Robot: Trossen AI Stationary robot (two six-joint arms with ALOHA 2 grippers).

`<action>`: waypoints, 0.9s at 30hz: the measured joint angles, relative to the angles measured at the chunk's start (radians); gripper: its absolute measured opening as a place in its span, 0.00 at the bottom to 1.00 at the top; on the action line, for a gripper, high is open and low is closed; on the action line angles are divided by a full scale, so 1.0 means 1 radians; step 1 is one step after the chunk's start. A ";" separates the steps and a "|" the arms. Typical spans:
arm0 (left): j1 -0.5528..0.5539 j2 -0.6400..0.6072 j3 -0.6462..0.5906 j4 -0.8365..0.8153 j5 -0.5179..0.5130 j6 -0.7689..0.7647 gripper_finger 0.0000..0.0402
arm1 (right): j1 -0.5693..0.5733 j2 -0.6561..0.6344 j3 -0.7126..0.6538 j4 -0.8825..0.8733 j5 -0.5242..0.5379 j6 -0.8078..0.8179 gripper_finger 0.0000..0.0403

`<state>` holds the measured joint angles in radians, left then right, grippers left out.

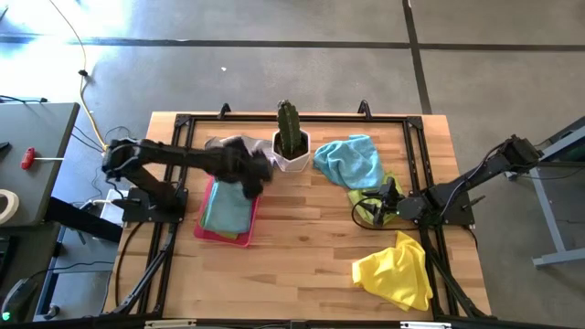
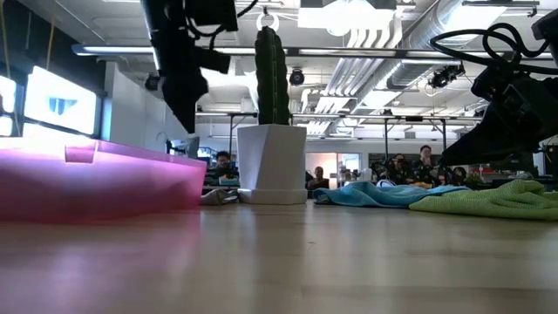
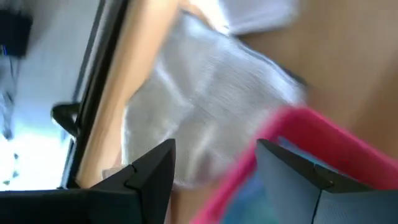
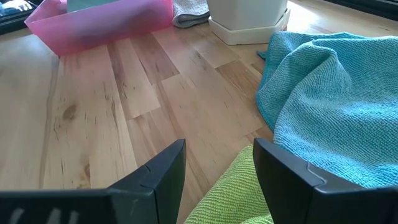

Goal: Fold microfiber towels
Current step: Fold the gray towel

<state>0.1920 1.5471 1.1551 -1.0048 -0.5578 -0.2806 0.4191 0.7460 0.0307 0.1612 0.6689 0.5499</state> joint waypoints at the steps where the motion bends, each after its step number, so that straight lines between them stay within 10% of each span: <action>1: 0.035 -0.014 -0.017 0.034 -0.001 -0.017 0.53 | 0.000 0.000 0.000 0.001 0.000 0.000 0.45; 14: 0.445 0.008 -0.080 0.164 0.177 -0.178 0.53 | 0.000 0.000 0.000 -0.019 0.000 0.000 0.45; 27: 0.454 0.028 -0.081 -0.036 0.187 -0.208 0.55 | 0.000 0.000 0.000 -0.023 0.000 0.000 0.45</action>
<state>0.6455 1.5753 1.0740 -1.0410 -0.3712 -0.4882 0.4194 0.7456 0.0303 0.1384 0.6689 0.5499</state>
